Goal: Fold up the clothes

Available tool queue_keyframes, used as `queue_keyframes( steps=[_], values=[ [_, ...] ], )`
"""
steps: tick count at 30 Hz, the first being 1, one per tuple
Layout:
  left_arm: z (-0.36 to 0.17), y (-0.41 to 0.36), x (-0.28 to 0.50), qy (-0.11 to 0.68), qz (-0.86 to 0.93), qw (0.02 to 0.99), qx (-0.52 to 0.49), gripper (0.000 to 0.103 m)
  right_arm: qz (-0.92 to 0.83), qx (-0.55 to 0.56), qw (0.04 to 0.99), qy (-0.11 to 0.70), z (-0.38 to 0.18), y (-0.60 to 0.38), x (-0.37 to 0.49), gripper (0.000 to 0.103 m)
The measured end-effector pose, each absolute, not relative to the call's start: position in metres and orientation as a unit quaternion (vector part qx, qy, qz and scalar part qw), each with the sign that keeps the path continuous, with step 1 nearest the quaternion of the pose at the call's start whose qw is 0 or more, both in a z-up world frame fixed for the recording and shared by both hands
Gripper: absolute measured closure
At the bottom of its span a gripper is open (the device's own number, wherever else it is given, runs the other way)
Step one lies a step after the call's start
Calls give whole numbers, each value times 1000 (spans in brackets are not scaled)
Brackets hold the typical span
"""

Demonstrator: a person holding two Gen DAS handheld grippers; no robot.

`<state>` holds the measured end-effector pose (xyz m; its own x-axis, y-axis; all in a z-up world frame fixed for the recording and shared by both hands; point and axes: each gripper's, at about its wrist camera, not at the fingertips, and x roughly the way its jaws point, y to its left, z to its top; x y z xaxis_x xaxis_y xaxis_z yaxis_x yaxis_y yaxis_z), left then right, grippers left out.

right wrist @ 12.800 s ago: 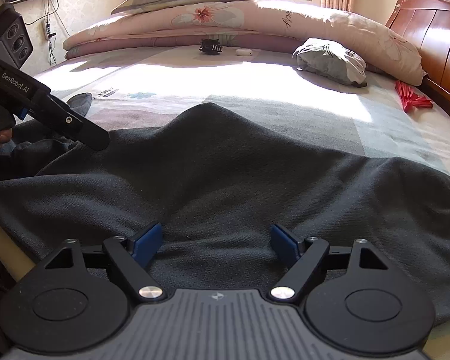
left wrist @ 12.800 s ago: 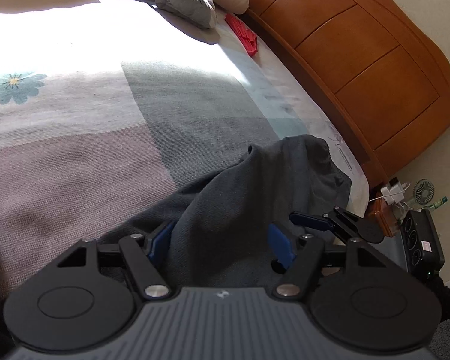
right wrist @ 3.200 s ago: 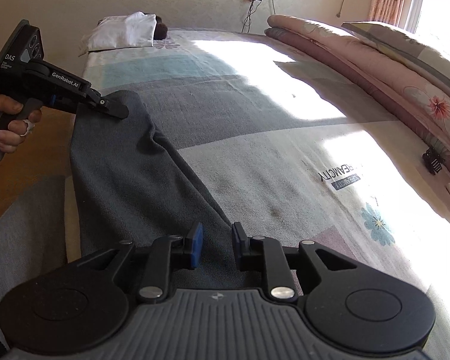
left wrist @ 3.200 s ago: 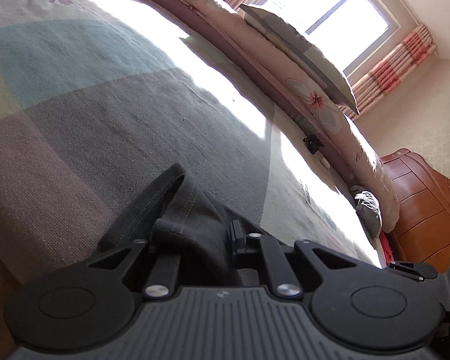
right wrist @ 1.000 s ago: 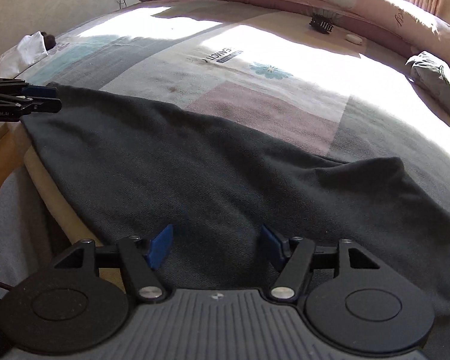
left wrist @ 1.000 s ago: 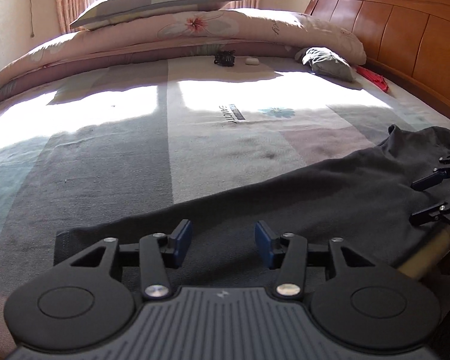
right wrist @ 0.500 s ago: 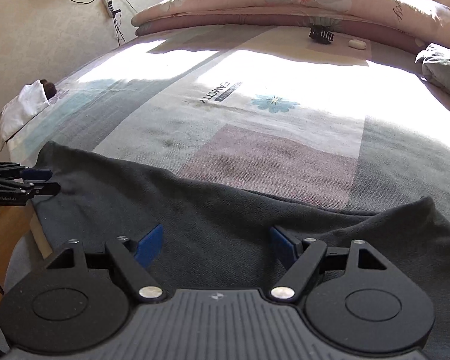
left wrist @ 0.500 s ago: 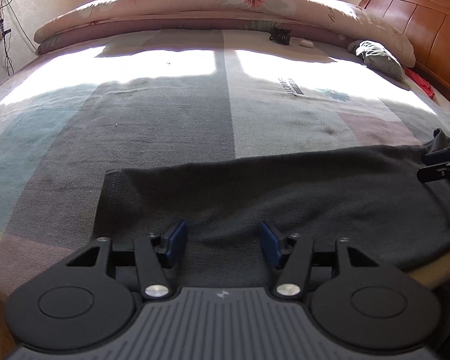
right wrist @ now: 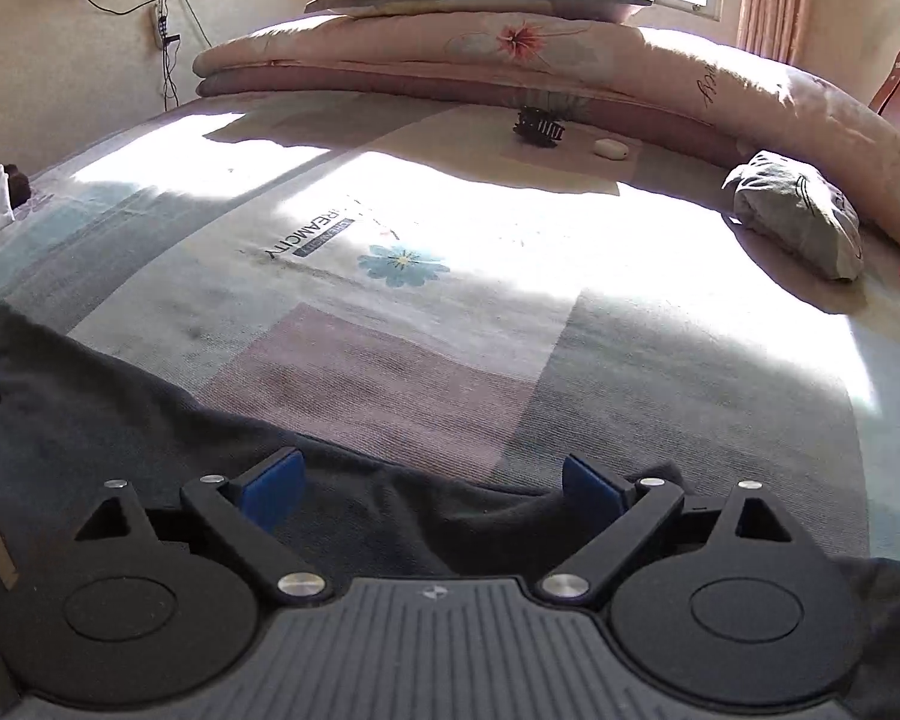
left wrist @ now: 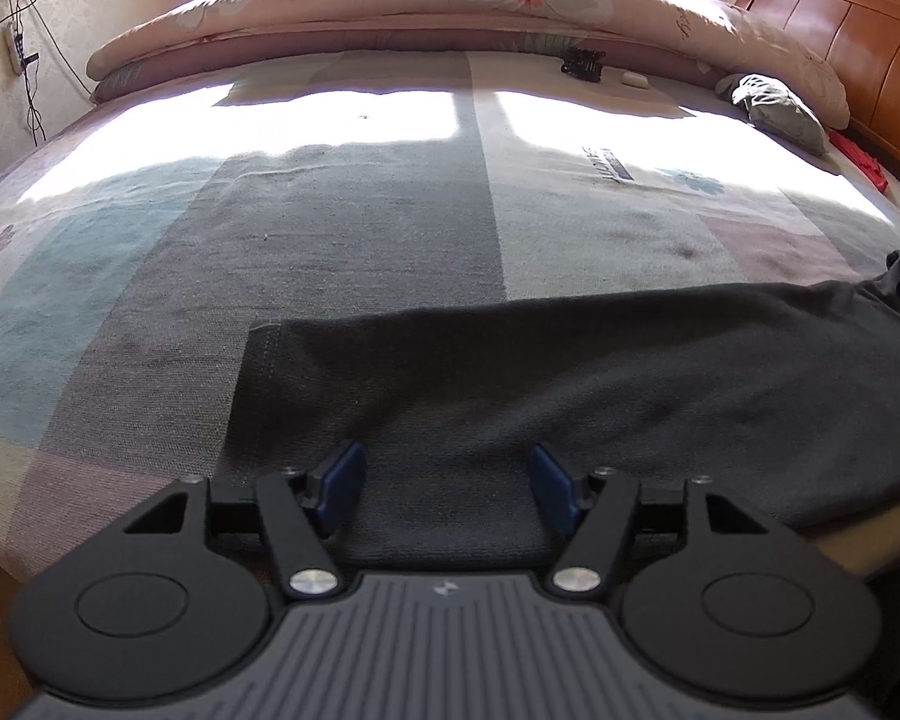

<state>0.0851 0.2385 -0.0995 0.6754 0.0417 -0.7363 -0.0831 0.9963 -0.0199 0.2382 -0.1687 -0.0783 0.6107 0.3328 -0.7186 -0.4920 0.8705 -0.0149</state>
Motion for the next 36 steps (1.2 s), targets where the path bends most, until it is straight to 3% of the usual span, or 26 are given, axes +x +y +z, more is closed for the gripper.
queue_keyframes(
  steps=[3, 7, 16, 25, 36],
  values=[
    [-99, 245, 86, 404, 44, 913, -38, 38, 157, -78, 892, 417, -104, -212, 257, 7],
    [-99, 244, 89, 411, 47, 910, -37, 36, 133, 1, 908, 397, -89, -240, 249, 7],
    [-100, 244, 90, 411, 50, 909, -40, 34, 147, -158, 909, 358, -93, -176, 252, 7],
    [-100, 243, 91, 409, 50, 910, -34, 31, 88, -67, 928, 357, -71, -228, 267, 6],
    [-68, 196, 89, 391, 5, 920, 33, 31, 247, -131, 877, 391, -72, -165, 197, 6]
  ],
)
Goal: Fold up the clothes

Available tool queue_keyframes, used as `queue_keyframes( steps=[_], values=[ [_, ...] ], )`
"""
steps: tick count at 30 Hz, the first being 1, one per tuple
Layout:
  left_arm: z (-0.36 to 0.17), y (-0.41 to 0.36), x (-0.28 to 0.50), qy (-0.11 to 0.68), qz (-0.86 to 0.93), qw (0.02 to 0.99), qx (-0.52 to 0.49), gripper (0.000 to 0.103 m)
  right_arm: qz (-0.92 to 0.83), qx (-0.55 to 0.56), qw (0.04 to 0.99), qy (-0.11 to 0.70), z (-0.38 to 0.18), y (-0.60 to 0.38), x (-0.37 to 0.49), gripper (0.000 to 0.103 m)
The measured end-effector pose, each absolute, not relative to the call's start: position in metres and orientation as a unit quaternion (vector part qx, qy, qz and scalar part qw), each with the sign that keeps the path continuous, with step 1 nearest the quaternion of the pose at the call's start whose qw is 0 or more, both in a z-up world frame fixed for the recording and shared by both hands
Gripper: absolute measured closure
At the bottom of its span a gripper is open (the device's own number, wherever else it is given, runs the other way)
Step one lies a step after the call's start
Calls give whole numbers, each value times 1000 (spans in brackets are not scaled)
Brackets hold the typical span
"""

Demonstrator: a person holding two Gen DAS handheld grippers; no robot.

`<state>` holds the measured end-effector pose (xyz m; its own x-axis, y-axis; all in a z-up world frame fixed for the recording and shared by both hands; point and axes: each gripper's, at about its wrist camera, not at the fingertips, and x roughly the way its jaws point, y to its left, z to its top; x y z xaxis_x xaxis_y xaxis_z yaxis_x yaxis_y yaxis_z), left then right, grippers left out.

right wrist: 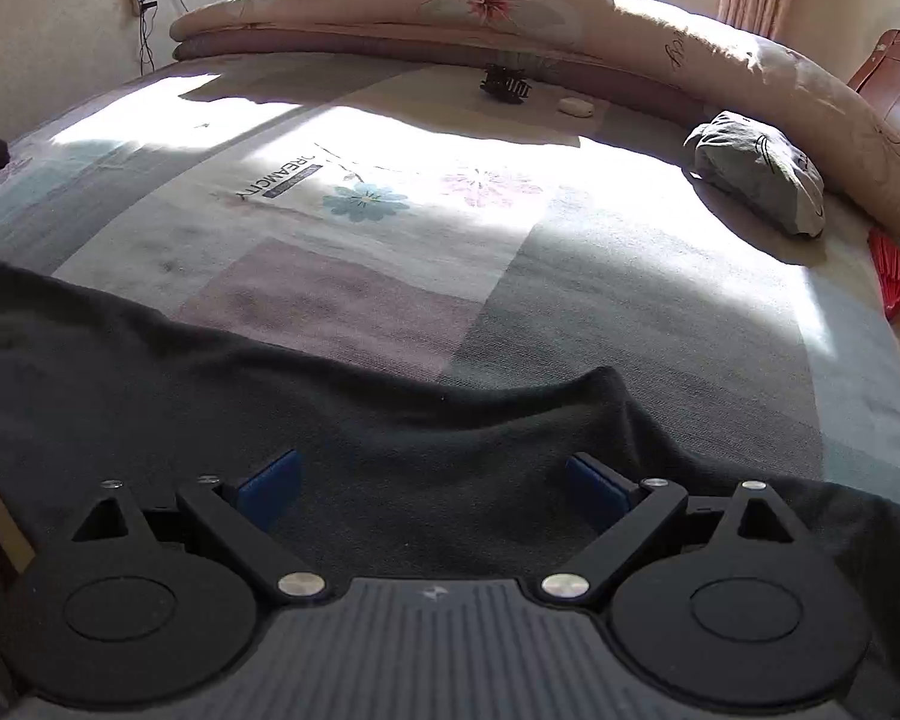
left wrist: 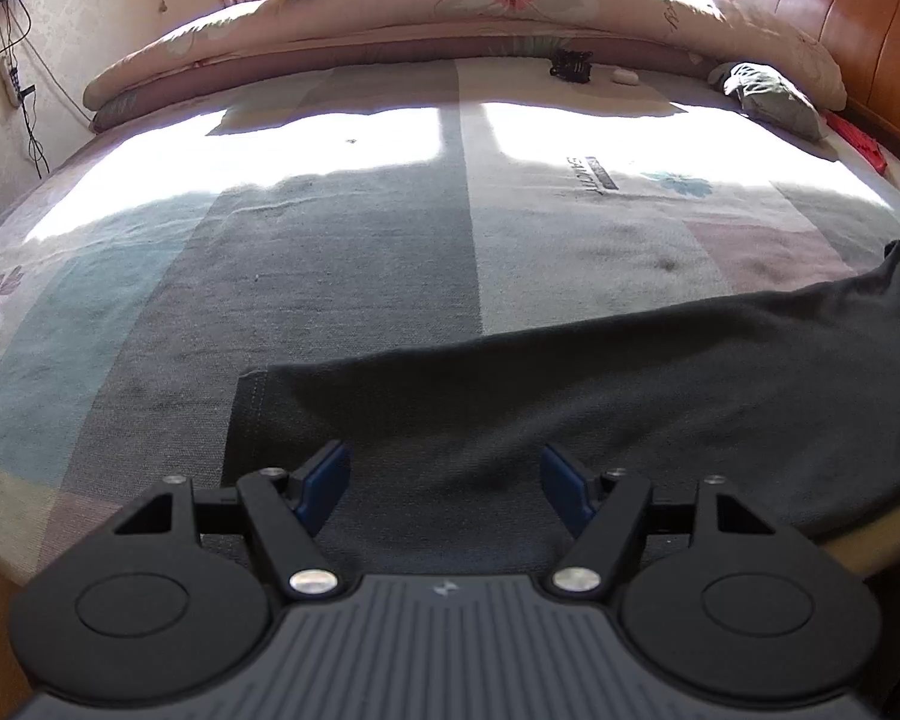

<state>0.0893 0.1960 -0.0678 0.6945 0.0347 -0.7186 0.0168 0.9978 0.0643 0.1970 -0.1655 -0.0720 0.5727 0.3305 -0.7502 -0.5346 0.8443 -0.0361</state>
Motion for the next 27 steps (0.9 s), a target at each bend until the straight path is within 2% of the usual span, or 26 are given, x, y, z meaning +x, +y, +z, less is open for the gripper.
queue_keyframes(
  steps=[10, 12, 13, 15, 16, 18, 20, 24, 27],
  values=[
    [-71, 79, 107, 382, -137, 908, 101, 30, 295, -185, 864, 363, -73, -148, 133, 5],
    [-75, 67, 109, 384, -151, 906, 97, 30, 304, -191, 863, 355, -70, -155, 125, 8],
    [-76, 63, 111, 386, -150, 906, 93, 30, 304, -191, 862, 357, -71, -159, 124, 11],
    [-78, 56, 115, 388, -144, 906, 88, 30, 305, -188, 860, 364, -72, -166, 123, 33],
    [-77, 53, 116, 387, -143, 907, 86, 30, 312, -188, 857, 363, -71, -168, 122, 38],
    [-74, 49, 116, 384, -147, 908, 83, 30, 338, -195, 850, 353, -69, -169, 115, 59],
    [-71, 46, 114, 381, -152, 909, 79, 30, 376, -223, 837, 329, -66, -166, 103, 71],
    [-70, 43, 114, 384, -153, 907, 78, 30, 410, -292, 807, 307, -75, -152, 86, 82],
    [-71, 44, 114, 390, -151, 905, 73, 30, 422, -331, 790, 296, -83, -144, 79, 83]
  ],
)
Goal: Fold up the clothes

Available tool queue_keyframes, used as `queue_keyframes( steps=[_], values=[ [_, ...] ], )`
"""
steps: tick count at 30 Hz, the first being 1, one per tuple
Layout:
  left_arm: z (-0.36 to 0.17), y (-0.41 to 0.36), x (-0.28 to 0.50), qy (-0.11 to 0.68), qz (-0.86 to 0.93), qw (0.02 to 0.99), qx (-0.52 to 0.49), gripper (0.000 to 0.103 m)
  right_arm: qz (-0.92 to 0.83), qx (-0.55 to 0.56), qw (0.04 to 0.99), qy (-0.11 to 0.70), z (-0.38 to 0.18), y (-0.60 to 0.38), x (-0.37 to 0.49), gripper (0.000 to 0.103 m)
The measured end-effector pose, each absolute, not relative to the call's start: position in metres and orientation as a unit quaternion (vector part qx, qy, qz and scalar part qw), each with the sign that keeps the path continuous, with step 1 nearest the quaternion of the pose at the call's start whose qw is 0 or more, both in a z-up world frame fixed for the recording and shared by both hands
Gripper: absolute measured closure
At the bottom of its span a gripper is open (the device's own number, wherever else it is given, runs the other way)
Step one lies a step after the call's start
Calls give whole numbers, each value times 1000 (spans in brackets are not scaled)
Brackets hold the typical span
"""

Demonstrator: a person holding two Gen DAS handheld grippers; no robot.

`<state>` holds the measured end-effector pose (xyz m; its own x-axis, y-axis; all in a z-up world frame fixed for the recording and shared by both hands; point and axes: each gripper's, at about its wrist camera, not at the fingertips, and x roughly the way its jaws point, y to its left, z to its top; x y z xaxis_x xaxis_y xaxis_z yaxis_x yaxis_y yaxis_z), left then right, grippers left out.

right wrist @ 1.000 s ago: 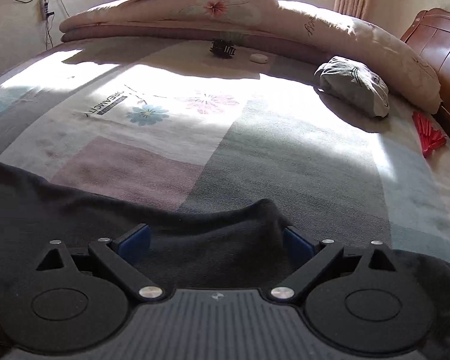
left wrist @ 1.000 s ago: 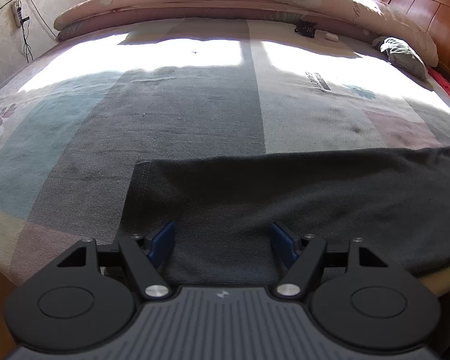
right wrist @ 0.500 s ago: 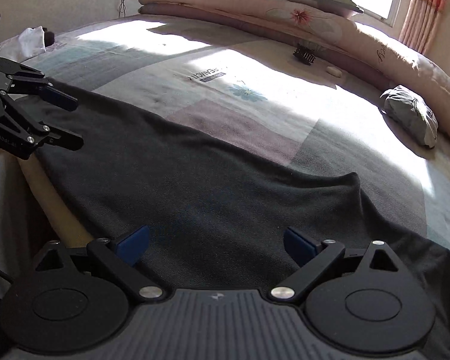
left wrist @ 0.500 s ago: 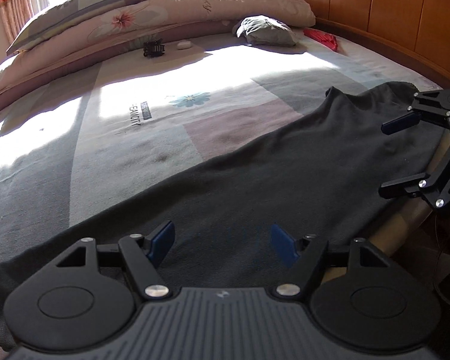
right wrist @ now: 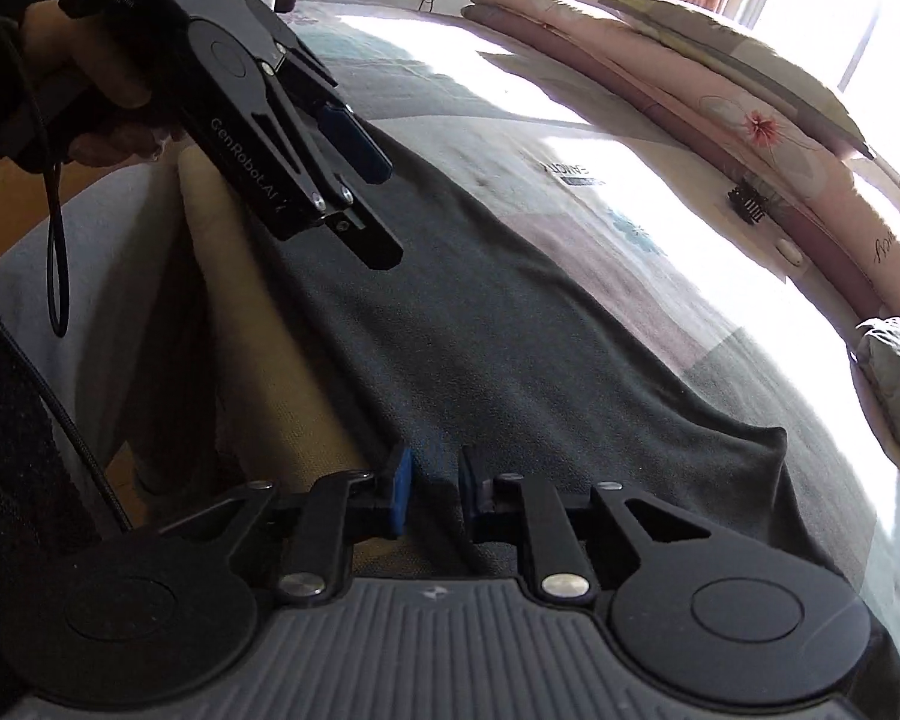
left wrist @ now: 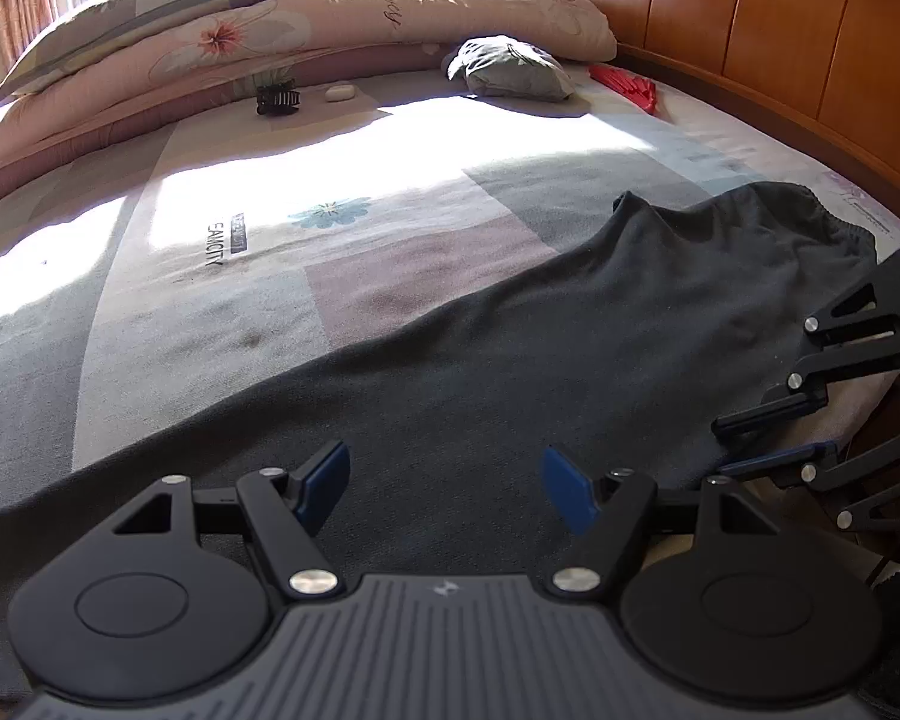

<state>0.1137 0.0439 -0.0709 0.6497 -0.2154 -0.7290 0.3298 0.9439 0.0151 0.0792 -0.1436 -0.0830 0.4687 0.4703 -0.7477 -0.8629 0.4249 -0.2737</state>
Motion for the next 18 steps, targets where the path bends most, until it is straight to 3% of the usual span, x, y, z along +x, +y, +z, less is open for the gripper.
queue_keyframes(
  steps=[5, 8, 12, 18],
  values=[
    [-73, 46, 115, 399, -144, 903, 69, 30, 432, -393, 769, 258, -93, -132, 72, 84],
    [-72, 45, 114, 399, -145, 903, 71, 30, 435, -414, 762, 242, -91, -129, 70, 101],
    [-74, 46, 114, 402, -145, 901, 77, 29, 448, -424, 756, 221, -80, -133, 64, 101],
    [-93, 47, 119, 430, -135, 888, 90, 29, 469, -359, 747, 305, -82, -141, 83, 99]
  ],
)
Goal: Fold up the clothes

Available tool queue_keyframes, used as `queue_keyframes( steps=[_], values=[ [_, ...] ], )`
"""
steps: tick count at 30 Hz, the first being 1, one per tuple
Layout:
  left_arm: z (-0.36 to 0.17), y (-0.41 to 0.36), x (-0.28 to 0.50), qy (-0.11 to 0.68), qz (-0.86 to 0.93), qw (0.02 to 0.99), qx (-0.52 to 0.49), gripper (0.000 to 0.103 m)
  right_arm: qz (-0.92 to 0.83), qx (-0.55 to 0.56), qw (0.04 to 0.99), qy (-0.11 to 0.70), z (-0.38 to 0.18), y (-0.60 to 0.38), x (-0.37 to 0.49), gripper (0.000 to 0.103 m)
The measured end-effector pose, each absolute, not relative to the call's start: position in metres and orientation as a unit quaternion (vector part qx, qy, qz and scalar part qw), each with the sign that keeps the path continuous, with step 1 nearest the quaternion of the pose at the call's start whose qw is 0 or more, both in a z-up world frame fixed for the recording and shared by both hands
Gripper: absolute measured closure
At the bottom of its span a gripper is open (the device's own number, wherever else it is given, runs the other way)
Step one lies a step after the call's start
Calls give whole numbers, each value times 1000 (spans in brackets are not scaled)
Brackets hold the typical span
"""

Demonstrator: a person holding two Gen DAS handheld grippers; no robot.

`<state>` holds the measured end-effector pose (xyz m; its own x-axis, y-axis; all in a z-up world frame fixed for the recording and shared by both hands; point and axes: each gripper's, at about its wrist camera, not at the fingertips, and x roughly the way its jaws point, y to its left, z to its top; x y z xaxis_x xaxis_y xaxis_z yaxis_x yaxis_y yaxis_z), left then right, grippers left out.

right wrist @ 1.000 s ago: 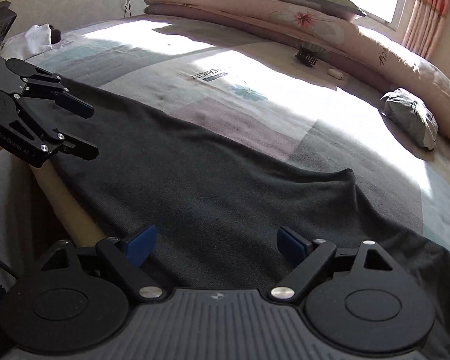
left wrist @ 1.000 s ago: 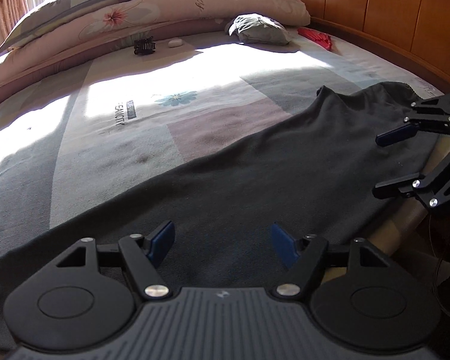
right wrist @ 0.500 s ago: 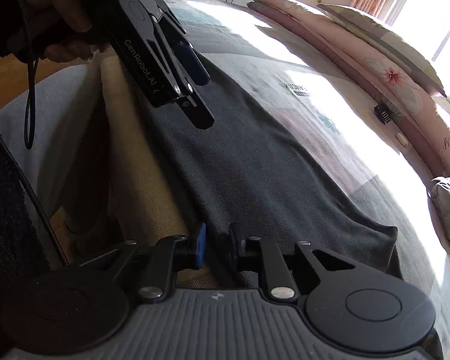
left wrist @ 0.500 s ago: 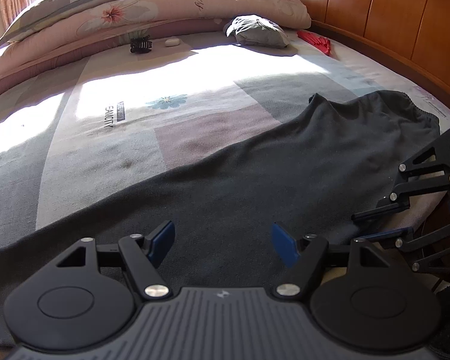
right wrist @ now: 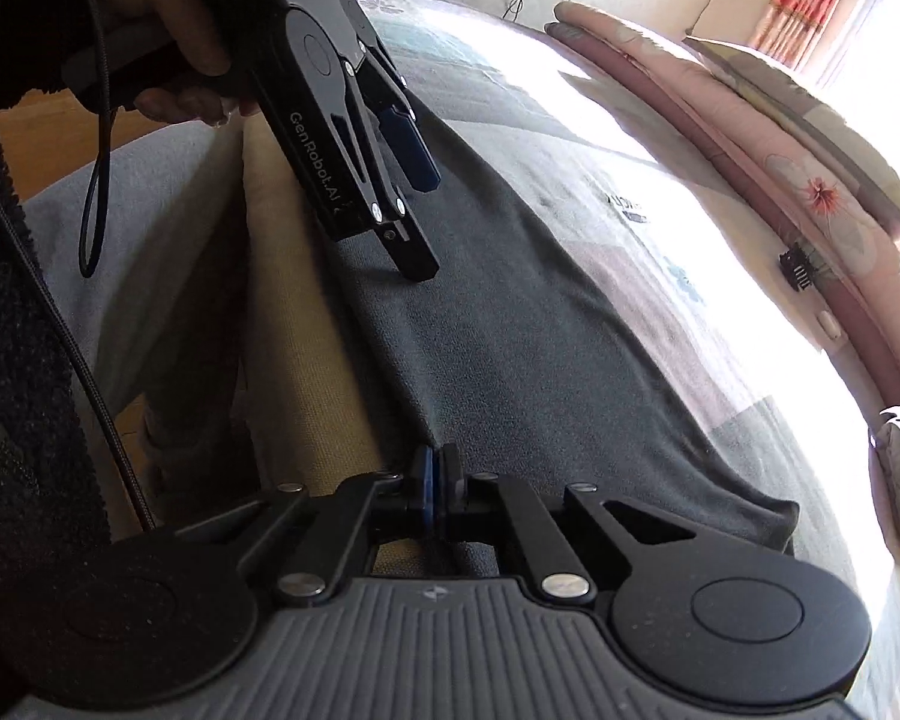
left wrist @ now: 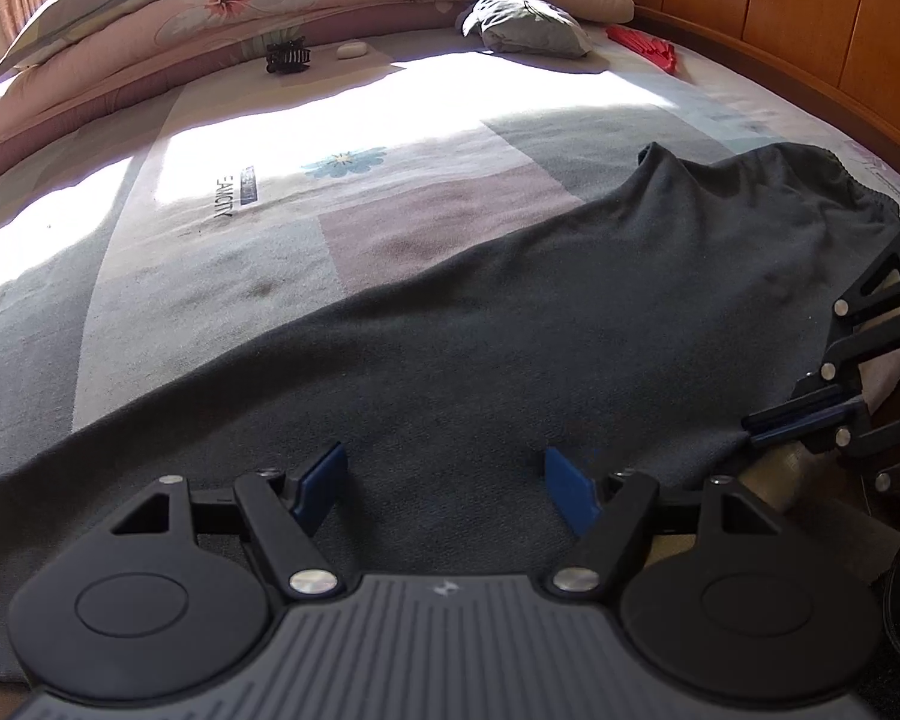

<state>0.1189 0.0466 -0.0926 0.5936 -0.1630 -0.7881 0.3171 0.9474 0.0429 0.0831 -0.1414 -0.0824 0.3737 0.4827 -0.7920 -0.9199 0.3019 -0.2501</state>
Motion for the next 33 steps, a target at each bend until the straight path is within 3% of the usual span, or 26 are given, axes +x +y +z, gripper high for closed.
queue_keyframes(
  steps=[4, 8, 13, 15, 23, 28, 33],
  values=[
    [-81, 50, 114, 416, -147, 892, 96, 29, 463, -331, 767, 295, -65, -149, 86, 94],
    [-77, 48, 122, 405, -154, 897, 89, 29, 400, -275, 824, 294, -55, -163, 108, 75],
    [-97, 44, 117, 416, -165, 889, 99, 25, 339, -199, 851, 349, -81, -175, 127, 71],
    [-94, 52, 115, 427, -164, 884, 93, 23, 335, -184, 851, 361, -88, -183, 120, 61],
    [-63, 22, 145, 388, -204, 896, 74, 24, 233, -133, 894, 359, -77, -219, 135, 51],
    [-83, -11, 174, 389, -243, 887, 46, 24, 182, -104, 901, 380, -96, -235, 153, 49],
    [-93, 18, 186, 411, -143, 900, -28, 24, 173, -87, 906, 376, -94, -247, 147, 44]
  ],
)
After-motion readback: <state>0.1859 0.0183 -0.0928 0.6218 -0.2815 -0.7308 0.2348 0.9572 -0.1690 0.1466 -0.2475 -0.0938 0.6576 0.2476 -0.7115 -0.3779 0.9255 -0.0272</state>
